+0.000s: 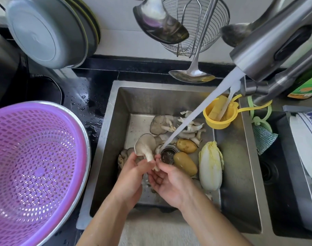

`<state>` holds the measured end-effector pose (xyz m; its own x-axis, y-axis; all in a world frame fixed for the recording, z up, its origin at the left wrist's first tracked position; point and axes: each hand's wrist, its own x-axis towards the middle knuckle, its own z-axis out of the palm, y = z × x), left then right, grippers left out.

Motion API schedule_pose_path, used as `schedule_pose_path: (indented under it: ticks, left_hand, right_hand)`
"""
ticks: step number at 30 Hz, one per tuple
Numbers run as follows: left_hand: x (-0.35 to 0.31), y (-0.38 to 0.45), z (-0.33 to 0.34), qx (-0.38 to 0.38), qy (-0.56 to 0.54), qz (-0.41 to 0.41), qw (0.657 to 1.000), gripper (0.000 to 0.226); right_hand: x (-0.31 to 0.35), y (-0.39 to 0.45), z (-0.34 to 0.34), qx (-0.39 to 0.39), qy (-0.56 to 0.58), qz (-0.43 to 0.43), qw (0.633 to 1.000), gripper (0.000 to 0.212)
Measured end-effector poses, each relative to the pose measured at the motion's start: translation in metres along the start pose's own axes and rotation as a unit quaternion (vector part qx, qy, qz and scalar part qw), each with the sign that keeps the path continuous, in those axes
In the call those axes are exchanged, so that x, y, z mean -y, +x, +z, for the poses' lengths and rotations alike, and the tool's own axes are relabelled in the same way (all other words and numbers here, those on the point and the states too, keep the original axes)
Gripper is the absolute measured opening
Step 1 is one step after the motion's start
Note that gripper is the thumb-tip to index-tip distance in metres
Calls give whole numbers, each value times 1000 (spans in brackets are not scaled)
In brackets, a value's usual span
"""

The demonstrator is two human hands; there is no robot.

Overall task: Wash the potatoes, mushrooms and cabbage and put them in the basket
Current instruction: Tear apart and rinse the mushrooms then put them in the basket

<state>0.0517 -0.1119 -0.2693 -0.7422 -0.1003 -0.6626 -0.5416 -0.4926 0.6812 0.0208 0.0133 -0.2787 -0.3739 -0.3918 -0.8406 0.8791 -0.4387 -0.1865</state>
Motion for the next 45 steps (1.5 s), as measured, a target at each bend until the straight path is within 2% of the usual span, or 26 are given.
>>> schedule_pose_path:
  ticks: [2, 3, 5, 7, 10, 13, 14, 17, 19, 21, 23, 24, 26, 28, 30, 33, 37, 39, 42, 45]
  left_hand:
    - [4, -3, 1, -41, -4, 23, 999, 34]
    - [5, -4, 1, -73, -2, 43, 996, 34]
    - [4, -5, -1, -131, -19, 70, 989, 36]
    - [1, -4, -5, -153, -50, 65, 985, 33]
    - [-4, 0, -10, -121, -136, -4, 983, 25]
    - [-4, 3, -13, -81, -173, -80, 978, 13]
    - [-4, 3, -14, -72, -185, -101, 975, 17]
    - [-6, 4, -14, -75, -242, -144, 957, 23]
    - [-8, 6, -15, -78, -290, -162, 940, 22]
    - [-9, 9, -11, -81, -329, -172, 925, 24]
    - [-12, 15, -5, -84, -352, -173, 916, 31]
    - [-13, 18, 0, -83, -356, -175, 914, 36]
    - [-13, 27, 8, -90, -337, -190, 918, 39]
    - [-11, 36, 20, -104, -288, -206, 929, 27]
    - [-9, 41, 33, -106, -232, -206, 945, 23]
    - [-8, 42, 52, -100, -176, -206, 957, 25]
    - [-5, 37, 64, -122, -148, -201, 961, 24]
    - [-3, 34, 58, -126, -129, -189, 965, 21]
    - [-6, 32, 35, -121, 3, -162, 979, 25]
    - [-10, 21, 15, -154, 205, -79, 963, 36]
  right_hand:
    - [2, 2, -2, -32, -82, -22, 996, 21]
    - [4, 4, -6, -79, -158, -50, 983, 17]
    - [12, 11, -16, -191, -307, -111, 926, 11]
    - [21, 16, -31, -227, -403, -113, 879, 11]
    - [18, 21, -46, -192, -563, -51, 802, 15]
    - [7, 30, -50, -163, -661, -38, 731, 14]
    - [4, 34, -51, -156, -704, -37, 692, 16]
    - [-6, 44, -51, -153, -826, -44, 541, 20]
    - [-8, 45, -51, -149, -858, -35, 491, 24]
    - [-5, 41, -49, -131, -880, -2, 456, 26]
    - [4, 31, -44, -127, -875, -2, 466, 21]
    - [11, 25, -41, -137, -857, -31, 496, 17]
    - [24, 16, -36, -162, -768, -157, 600, 11]
    - [36, 8, -30, -161, -610, -306, 713, 9]
    - [44, 3, -22, -107, -524, -347, 771, 22]
    - [45, 14, -17, -69, -530, -322, 781, 38]
    - [40, 24, -13, -155, -557, -350, 737, 17]
    - [39, 25, -13, -164, -554, -359, 733, 11]
    - [40, 29, -17, -132, -487, -350, 789, 13]
    - [40, 29, -20, -105, -357, -274, 887, 17]
